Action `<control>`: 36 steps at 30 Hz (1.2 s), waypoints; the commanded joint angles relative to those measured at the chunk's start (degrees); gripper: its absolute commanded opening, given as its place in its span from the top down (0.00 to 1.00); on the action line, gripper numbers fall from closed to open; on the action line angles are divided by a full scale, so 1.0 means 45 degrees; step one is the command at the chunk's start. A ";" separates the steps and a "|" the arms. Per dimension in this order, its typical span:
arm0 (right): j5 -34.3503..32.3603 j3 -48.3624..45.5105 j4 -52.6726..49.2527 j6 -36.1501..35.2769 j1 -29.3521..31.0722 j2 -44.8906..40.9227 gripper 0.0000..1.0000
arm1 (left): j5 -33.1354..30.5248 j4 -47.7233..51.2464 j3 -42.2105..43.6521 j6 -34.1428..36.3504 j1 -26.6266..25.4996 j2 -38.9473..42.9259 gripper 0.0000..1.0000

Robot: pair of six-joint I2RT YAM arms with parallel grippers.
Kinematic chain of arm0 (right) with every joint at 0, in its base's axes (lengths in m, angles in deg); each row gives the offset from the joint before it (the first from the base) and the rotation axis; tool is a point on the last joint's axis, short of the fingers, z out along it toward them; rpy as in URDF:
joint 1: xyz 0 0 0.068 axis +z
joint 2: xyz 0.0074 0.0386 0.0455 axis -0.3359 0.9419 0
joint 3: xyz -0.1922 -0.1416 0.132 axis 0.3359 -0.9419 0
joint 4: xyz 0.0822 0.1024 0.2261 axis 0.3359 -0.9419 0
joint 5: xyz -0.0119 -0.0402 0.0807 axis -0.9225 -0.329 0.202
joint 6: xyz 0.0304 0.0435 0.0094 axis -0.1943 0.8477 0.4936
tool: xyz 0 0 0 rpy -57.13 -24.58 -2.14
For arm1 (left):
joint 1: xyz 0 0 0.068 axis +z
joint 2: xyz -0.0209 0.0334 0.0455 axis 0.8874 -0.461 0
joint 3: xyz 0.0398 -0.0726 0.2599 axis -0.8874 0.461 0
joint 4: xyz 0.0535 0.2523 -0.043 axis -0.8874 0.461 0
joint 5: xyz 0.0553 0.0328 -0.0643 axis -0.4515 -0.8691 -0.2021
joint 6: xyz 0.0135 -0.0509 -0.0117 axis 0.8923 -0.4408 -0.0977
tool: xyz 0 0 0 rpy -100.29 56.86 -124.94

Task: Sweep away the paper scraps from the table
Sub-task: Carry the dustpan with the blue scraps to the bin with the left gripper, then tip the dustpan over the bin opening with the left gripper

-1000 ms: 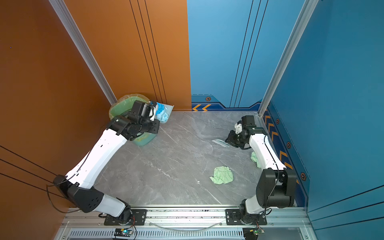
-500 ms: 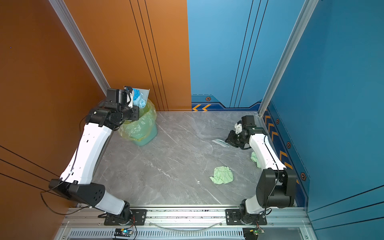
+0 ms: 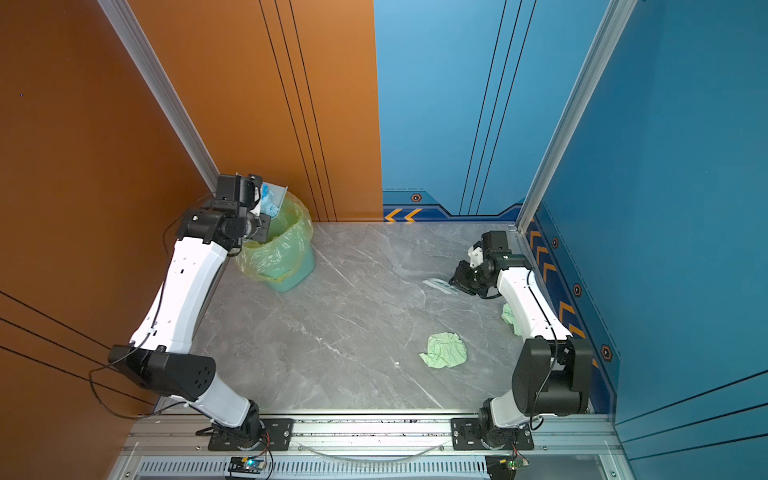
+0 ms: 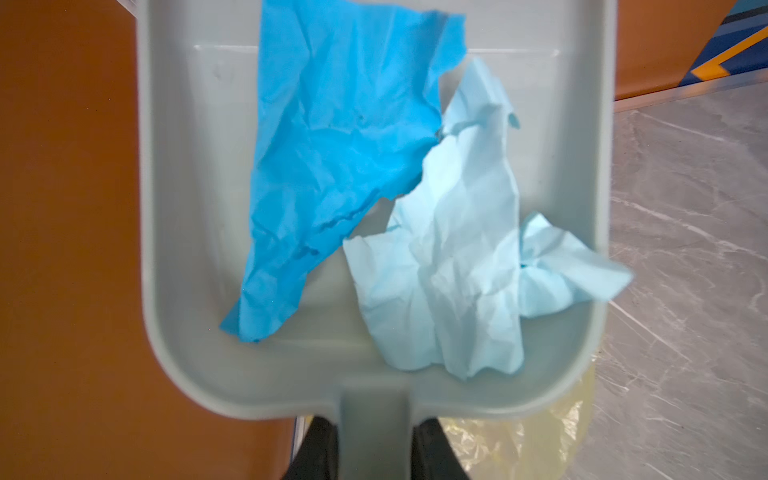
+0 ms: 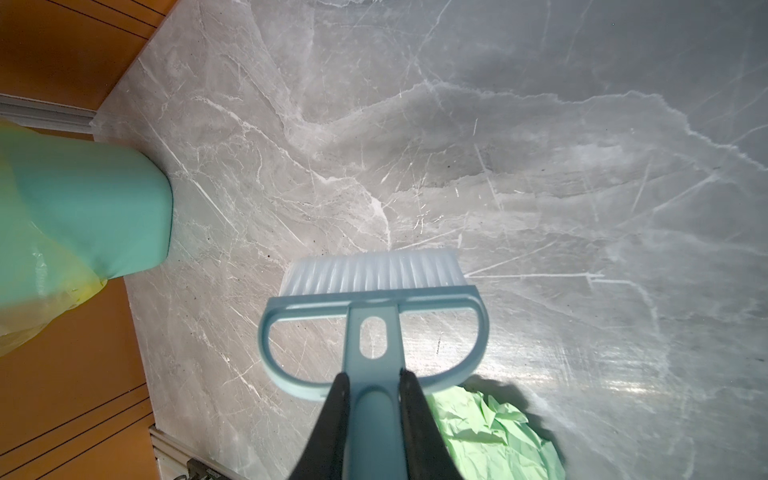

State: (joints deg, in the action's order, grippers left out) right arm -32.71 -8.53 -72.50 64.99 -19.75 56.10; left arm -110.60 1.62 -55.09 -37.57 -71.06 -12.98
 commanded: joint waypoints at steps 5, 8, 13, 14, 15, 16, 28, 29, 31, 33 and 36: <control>0.0088 -0.0063 0.0211 0.0210 0.0202 0.0258 1.00 | -0.2384 0.1015 -0.0351 0.1394 0.0118 -0.0697 1.00; 0.0098 0.0009 0.0253 0.0225 0.0260 0.0352 1.00 | -0.3105 0.1274 -0.0381 0.1829 0.0123 -0.0979 1.00; 0.0126 0.0103 0.0339 0.0284 0.0388 0.0550 1.00 | -0.4284 0.1431 -0.0500 0.2405 0.0124 -0.1357 1.00; 0.0127 0.0109 0.0358 0.0312 0.0407 0.0586 1.00 | -0.4428 0.1419 -0.0520 0.2477 0.0131 -0.1395 1.00; 0.0115 0.0135 0.0379 0.0308 0.0436 0.0639 1.00 | -0.4534 0.1412 -0.0564 0.2567 0.0102 -0.1440 1.00; 0.0122 0.0155 0.0390 0.0303 0.0456 0.0694 1.00 | -0.4624 0.1404 -0.0604 0.2645 0.0111 -0.1466 1.00; 0.0304 0.0248 0.0710 0.0401 0.0615 0.1022 1.00 | -0.6610 0.1397 -0.0896 0.4415 -0.0172 -0.1899 1.00; 0.0337 0.0241 0.0722 0.0401 0.0613 0.1041 1.00 | -0.6611 0.1406 -0.0925 0.4463 -0.0178 -0.1885 1.00; 0.0395 0.0190 0.0770 0.0403 0.0635 0.1042 1.00 | -0.6742 0.1400 -0.0952 0.4642 -0.0222 -0.1908 1.00; 0.0439 0.0070 0.0846 0.0382 0.0632 0.1007 1.00 | -0.6925 0.1397 -0.1049 0.4865 -0.0249 -0.1983 1.00; 0.0567 -0.0164 0.0983 0.0385 0.0651 0.0929 1.00 | -0.7275 0.1389 -0.1250 0.5249 -0.0295 -0.2166 1.00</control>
State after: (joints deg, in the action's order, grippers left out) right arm -31.44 -8.53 -69.37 66.08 -17.30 60.37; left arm -140.24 7.43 -58.50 -16.35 -71.85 -21.55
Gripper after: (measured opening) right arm 0.198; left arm 0.230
